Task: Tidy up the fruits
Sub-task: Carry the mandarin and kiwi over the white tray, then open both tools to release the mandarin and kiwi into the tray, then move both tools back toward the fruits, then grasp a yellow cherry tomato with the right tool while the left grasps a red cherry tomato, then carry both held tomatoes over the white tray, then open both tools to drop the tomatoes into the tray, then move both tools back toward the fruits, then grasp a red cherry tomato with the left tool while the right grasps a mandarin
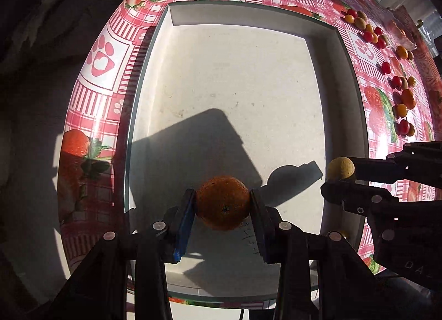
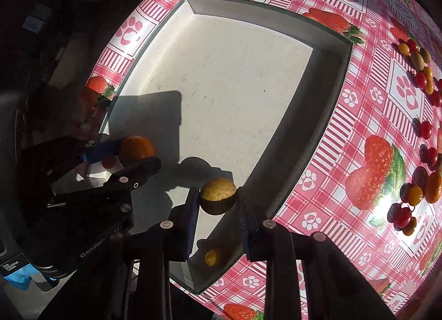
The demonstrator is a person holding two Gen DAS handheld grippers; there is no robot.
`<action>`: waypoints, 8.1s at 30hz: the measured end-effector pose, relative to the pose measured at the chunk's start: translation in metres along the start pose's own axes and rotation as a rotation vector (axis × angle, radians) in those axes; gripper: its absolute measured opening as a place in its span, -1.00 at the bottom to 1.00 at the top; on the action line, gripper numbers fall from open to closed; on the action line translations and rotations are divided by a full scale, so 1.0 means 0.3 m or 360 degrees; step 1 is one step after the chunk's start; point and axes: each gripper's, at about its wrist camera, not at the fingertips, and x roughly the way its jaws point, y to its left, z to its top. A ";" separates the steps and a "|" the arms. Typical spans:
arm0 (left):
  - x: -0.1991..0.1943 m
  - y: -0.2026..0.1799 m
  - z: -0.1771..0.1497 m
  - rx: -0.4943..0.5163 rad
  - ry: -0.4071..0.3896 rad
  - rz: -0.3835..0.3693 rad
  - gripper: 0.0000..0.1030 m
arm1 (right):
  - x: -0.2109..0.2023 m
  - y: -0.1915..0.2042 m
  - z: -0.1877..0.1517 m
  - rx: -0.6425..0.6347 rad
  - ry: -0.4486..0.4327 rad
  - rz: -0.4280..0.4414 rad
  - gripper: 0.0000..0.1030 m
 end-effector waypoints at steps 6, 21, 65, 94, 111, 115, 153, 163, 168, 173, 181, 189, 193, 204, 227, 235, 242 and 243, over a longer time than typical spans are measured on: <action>0.032 0.005 -0.017 -0.0009 0.0028 -0.0006 -0.18 | 0.059 0.012 0.011 0.0004 0.0091 -0.0022 -0.41; 0.011 0.018 -0.020 0.0003 0.0060 0.0094 0.23 | -0.051 0.042 0.069 0.0070 -0.0049 0.0079 0.81; 0.074 -0.944 0.249 0.0569 0.0012 -0.0151 0.23 | -0.325 -0.961 -0.445 0.0908 -0.0235 -0.0308 0.81; 0.081 -0.920 0.239 0.0523 -0.0053 -0.0204 0.23 | -0.343 -1.127 -0.123 0.0720 -0.0461 -0.0355 -0.53; 0.094 -0.972 0.268 0.0578 -0.0048 -0.0167 -0.56 | -0.386 -1.039 -0.386 0.0884 -0.0480 -0.0200 -0.53; 0.080 -0.921 0.264 0.0523 0.0004 -0.0238 -0.56 | -0.396 -1.007 -0.408 0.0900 -0.0489 -0.0164 -0.53; -0.137 -0.232 0.161 0.0096 -0.0159 -0.0188 -0.56 | -0.280 -0.360 -0.147 0.0464 -0.0313 -0.0001 -0.53; -0.057 -0.025 0.140 0.0017 -0.0115 -0.0055 -0.56 | -0.139 -0.097 0.025 0.0264 -0.0190 0.0089 -0.54; -0.005 0.022 0.140 0.0015 -0.0075 -0.0026 -0.56 | -0.042 -0.030 0.074 0.0209 -0.0092 0.0067 -0.54; 0.024 0.030 0.129 0.0028 -0.0052 -0.0016 -0.56 | 0.044 -0.007 0.093 0.0186 0.0006 0.0015 -0.50; 0.057 0.047 0.118 -0.0003 -0.0006 0.0047 0.09 | 0.070 -0.001 0.092 0.0154 0.0051 -0.0011 -0.45; 0.036 0.073 0.108 -0.0021 0.0014 0.0049 0.14 | -0.031 -0.060 0.085 0.0274 -0.0079 0.0099 0.63; -0.004 0.035 0.099 -0.0006 -0.0012 0.0039 0.14 | -0.095 -0.054 0.057 0.0274 -0.0136 0.0079 0.63; -0.115 -0.219 0.182 0.0193 -0.0108 -0.0043 0.14 | -0.223 -0.374 -0.099 0.0596 -0.0227 -0.0162 0.63; -0.024 -0.640 0.483 0.0413 -0.0053 -0.0106 0.14 | -0.250 -0.918 -0.123 0.1157 -0.0315 -0.0118 0.60; 0.014 -0.693 0.575 0.0377 -0.0058 -0.0206 0.14 | -0.222 -0.915 -0.112 0.1087 -0.0291 -0.0006 0.01; 0.071 -0.785 0.640 0.0402 -0.0017 -0.0287 0.14 | -0.222 -0.910 -0.141 0.1028 -0.0314 0.0042 -0.16; 0.085 -0.798 0.646 0.0406 -0.0005 -0.0285 0.14 | -0.221 -0.912 -0.141 0.1031 -0.0318 0.0049 -0.17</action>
